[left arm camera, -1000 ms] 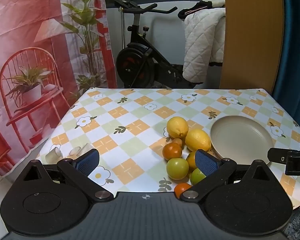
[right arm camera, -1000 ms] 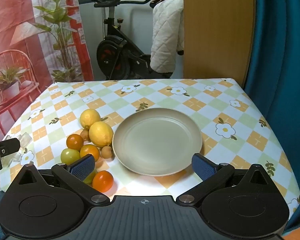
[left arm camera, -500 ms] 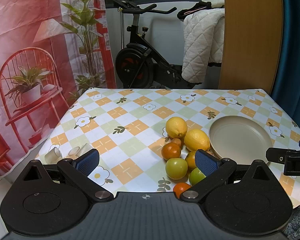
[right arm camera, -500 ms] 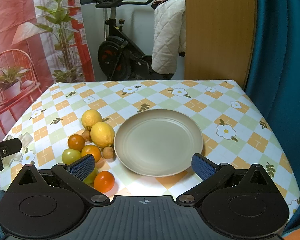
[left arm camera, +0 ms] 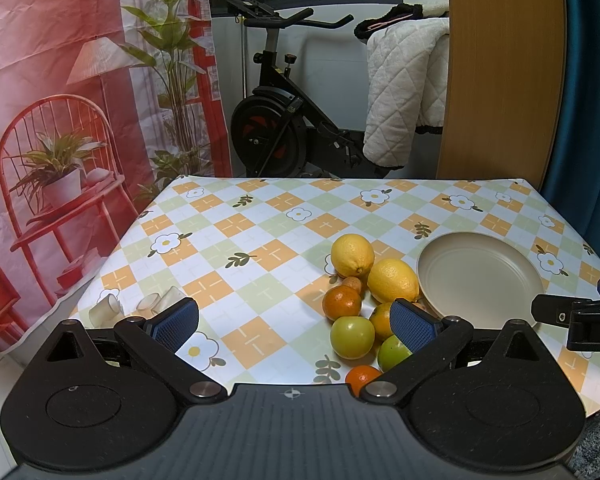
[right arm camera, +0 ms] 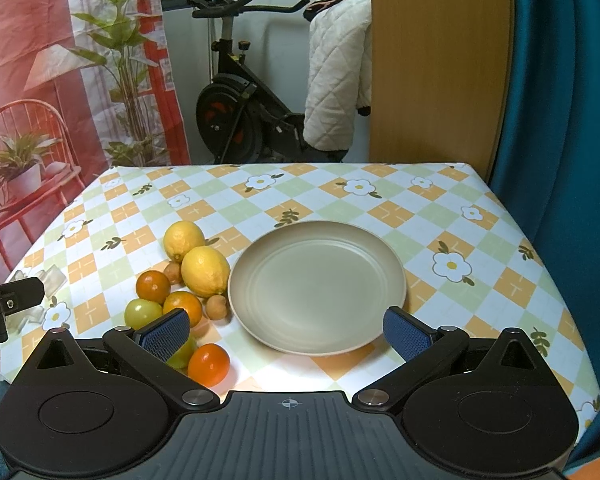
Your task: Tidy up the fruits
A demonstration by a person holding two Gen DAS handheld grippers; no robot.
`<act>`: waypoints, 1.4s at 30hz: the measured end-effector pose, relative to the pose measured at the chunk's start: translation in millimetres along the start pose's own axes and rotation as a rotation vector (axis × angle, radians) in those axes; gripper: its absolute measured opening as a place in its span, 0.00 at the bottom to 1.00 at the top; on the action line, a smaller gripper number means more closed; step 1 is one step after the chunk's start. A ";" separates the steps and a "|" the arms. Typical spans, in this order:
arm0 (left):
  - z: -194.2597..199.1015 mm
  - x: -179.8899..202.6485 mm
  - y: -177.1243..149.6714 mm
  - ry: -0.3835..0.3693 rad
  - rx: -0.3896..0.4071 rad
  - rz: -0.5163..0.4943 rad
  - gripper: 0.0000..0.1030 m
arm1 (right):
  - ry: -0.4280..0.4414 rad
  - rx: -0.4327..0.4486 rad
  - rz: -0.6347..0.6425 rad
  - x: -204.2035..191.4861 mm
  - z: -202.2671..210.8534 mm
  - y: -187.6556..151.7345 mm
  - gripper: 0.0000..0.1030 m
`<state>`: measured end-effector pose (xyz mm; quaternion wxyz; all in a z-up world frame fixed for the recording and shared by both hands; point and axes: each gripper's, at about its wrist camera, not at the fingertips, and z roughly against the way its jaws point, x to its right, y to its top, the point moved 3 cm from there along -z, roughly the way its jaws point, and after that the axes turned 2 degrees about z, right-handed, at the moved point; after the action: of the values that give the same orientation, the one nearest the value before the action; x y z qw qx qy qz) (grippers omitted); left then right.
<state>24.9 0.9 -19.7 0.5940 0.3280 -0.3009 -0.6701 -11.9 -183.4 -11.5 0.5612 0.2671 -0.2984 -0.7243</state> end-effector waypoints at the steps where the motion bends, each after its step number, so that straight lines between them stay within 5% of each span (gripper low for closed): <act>1: 0.0 0.0 0.0 0.000 0.000 0.000 1.00 | 0.000 0.000 0.000 -0.1 0.0 0.0 1.00; 42: 0.8 -0.8 1.0 -0.004 0.001 0.004 1.00 | 0.000 0.005 0.007 -2.6 2.3 2.7 1.00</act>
<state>24.9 1.6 -18.4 0.5946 0.3265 -0.3032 -0.6693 -11.2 -181.1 -7.8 0.5632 0.2672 -0.3011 -0.7217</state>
